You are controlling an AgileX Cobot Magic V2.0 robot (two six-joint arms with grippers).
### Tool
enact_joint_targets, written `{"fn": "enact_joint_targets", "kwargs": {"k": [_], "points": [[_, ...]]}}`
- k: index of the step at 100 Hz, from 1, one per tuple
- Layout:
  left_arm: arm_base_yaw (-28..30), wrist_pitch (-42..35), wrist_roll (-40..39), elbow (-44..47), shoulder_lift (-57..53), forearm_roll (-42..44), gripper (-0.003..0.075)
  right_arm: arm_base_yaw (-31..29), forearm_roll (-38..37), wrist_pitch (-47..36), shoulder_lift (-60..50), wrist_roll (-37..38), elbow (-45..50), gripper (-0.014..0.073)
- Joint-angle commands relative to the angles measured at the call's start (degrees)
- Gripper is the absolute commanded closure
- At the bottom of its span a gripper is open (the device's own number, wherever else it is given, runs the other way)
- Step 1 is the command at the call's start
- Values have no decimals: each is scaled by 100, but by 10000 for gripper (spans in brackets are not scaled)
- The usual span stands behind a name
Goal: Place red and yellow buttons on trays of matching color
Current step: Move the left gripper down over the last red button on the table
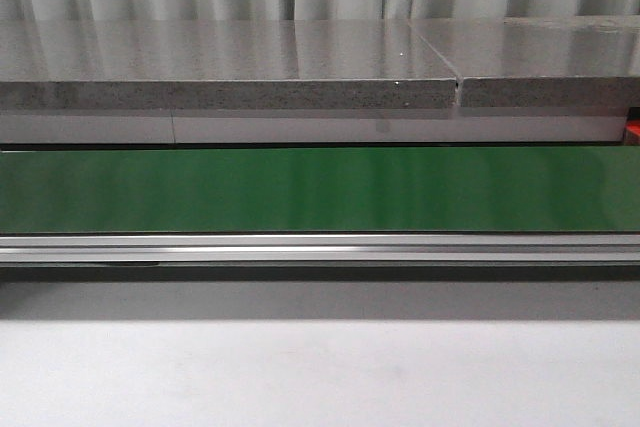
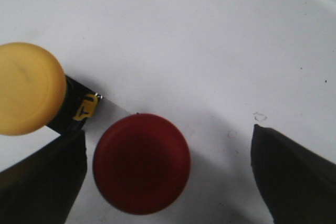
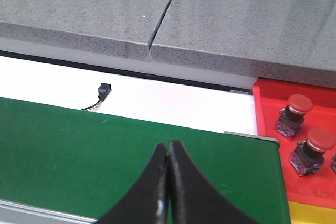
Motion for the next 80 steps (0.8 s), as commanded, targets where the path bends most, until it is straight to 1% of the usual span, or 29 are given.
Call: {"fn": "enact_joint_targets", "kwargs": {"k": [1,8,15,20,22,27,32,39,46,53,60,65,80], "points": [[9,-266,-42,-173,-307,-11,99,-5,55,-358,-23,-42,-147,660],[9,-280,-42,-173,-307,-11,104,-5,55,-358,-23,-42,-147,660],[9,-280,-42,-173,-307,-11,145,-5,55,-358,-23,-42,-147,660],[9,-280,-42,-173,-307,-11,200,-5,55,-358,-23,-42,-147,660],[9,-269,-42,-173,-307,-11,240,-5,55,-358,-23,-42,-147,660],[9,-246,-42,-173,-307,-11,306,-5,55,-358,-23,-42,-147,660],[9,-223,-42,-173,-307,-11,397,-5,55,-358,-23,-42,-147,660],[9,-178,-42,-173,-334,-11,499,-5,55,-358,-23,-42,-147,660],[9,-138,-42,-173,-382,-11,582,-5,55,-358,-23,-42,-147,660],[9,-128,-30,-173,-461,-11,645,-5,55,-358,-23,-42,-147,660],[-12,-128,-30,-173,-601,-11,687,-5,55,-358,-23,-42,-147,660],[-14,-152,-30,-173,-724,11,702,-5,55,-358,-23,-42,-147,660],[-86,-114,54,-173,-1236,11,711,-5,55,-358,-23,-42,-147,660]]}}
